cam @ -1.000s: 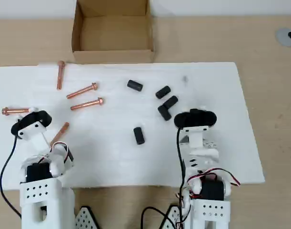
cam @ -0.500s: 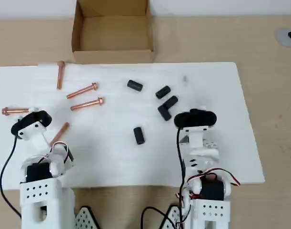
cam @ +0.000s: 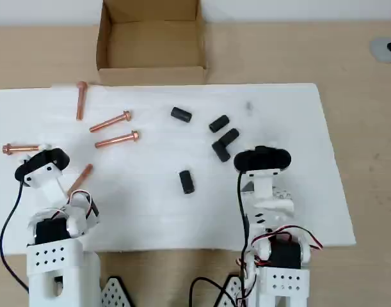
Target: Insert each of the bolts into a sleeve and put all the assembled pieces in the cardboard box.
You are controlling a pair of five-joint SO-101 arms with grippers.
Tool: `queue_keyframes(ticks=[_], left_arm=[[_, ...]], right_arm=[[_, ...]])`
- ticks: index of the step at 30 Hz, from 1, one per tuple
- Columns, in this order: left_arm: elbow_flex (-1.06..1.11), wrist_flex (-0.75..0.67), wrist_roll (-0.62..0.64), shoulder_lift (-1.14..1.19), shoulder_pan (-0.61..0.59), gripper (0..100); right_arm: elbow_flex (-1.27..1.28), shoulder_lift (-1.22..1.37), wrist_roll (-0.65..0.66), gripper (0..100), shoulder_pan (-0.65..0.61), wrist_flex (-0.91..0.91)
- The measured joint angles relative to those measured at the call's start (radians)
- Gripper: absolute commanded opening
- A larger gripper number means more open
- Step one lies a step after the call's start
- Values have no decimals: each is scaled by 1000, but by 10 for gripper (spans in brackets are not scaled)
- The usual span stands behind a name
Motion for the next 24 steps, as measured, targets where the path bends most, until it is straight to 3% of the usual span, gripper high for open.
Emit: queue_keyframes(ticks=[24], left_arm=[[-3, -5, 0, 0, -5, 2]], right_arm=[[0, 0, 0, 10, 0, 5]])
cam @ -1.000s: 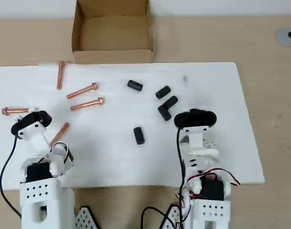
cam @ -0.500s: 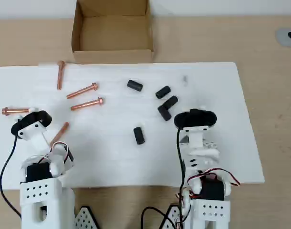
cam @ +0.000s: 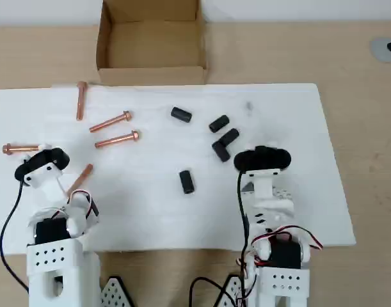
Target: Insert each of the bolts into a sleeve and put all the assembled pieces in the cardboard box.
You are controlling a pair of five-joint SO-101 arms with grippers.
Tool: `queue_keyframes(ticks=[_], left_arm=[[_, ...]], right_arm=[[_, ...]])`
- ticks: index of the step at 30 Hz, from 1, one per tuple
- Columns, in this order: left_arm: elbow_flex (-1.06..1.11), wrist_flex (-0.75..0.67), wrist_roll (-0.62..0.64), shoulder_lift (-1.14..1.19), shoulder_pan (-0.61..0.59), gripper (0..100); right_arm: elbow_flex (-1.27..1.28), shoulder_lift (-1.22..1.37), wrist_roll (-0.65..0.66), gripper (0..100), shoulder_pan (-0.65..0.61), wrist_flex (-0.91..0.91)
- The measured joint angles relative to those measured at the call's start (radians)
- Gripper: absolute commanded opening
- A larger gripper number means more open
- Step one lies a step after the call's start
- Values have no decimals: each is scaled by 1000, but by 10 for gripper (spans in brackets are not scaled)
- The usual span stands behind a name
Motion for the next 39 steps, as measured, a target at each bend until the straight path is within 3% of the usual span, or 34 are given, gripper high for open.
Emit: queue_keyframes(ticks=[8, 11, 14, 19, 26, 34, 39], left_arm=[[-351, 172, 0, 43, -98, 2], [-526, 253, 17, 160, -100, 2], [-689, 299, 123, 351, -117, 2], [-945, 308, 396, 726, -232, 2], [-1180, 311, 592, 1122, -341, 2], [-1361, 310, 701, 1372, -344, 12], [-1501, 310, 704, 1479, -344, 126]], right_arm=[[-101, 0, 0, 12, 0, 130], [-158, 0, 0, 12, 0, 143], [-222, 55, 0, 12, -2, 143], [-420, 348, 0, 12, -2, 144], [-890, 973, 0, 12, -2, 230], [-1510, 1645, 0, 12, -2, 516], [-1763, 1835, -2, 12, -6, 608]])
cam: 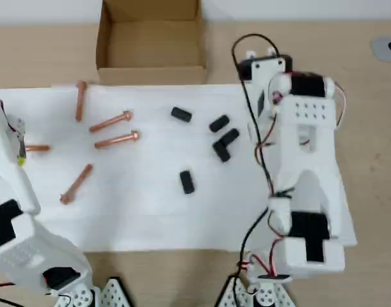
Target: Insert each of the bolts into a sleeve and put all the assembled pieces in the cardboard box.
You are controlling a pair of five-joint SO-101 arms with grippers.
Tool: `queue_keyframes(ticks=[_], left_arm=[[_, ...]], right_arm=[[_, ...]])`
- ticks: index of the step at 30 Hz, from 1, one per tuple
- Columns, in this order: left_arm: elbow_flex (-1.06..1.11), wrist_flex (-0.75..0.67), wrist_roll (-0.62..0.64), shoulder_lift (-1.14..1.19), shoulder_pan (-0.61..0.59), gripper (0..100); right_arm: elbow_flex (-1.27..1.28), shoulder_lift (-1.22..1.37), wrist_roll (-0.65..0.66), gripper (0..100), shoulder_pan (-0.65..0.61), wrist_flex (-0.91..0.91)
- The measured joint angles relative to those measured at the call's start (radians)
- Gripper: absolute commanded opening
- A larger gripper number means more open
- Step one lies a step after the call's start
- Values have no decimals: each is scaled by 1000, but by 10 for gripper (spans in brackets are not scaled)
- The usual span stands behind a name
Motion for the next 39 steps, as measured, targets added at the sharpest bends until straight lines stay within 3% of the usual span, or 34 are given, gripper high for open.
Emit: queue_keyframes(ticks=[18, 39], left_arm=[[-397, 14, 63, 445, -34, 143], [-535, 34, 58, 577, -35, 135]], right_arm=[[-81, 48, 2, 12, -130, 31], [-81, 48, 2, 12, -130, 31]])
